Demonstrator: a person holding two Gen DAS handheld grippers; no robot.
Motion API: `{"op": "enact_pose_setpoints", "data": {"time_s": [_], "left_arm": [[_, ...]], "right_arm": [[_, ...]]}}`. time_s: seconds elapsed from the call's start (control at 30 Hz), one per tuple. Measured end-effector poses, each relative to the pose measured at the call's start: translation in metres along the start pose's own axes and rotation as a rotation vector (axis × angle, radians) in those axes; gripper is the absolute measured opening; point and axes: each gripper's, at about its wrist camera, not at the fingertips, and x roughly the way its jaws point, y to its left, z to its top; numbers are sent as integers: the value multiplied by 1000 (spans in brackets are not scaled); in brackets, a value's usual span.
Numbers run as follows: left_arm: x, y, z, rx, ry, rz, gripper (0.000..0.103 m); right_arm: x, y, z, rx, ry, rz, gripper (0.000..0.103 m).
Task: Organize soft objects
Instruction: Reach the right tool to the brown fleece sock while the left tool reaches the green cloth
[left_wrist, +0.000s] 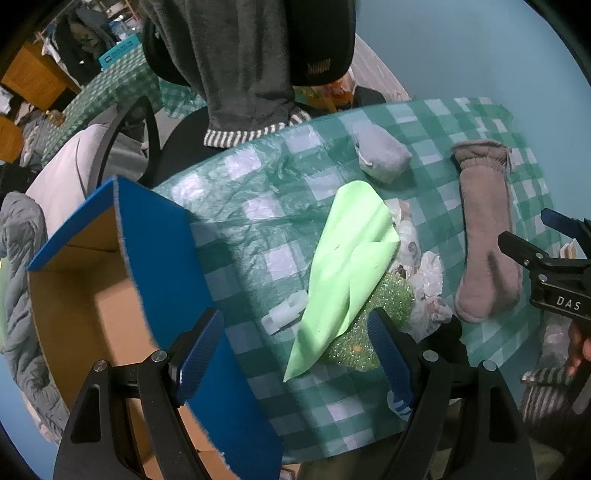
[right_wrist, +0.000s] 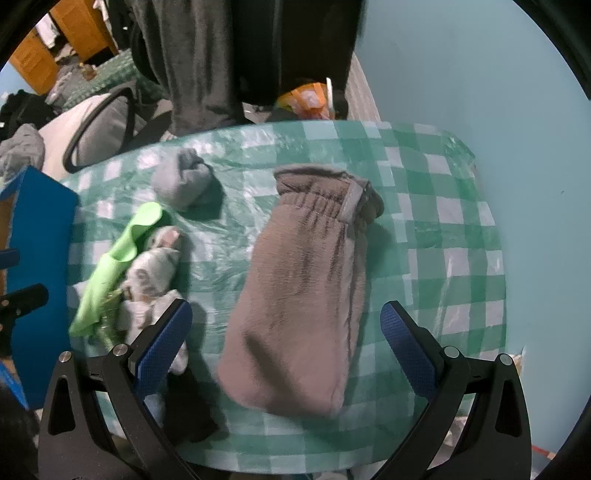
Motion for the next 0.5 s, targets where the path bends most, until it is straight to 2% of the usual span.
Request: {"op": "enact_pose_setpoints", "data": {"time_s": [0.2,0.5], "left_arm": [[19,-9,5,13,32,3,82],[36,-12,10,26,58,-12,82]], "right_arm": [[21,-4,-2,18,33,-35,101],[45,-9,-6,48,96,-30,101]]}}
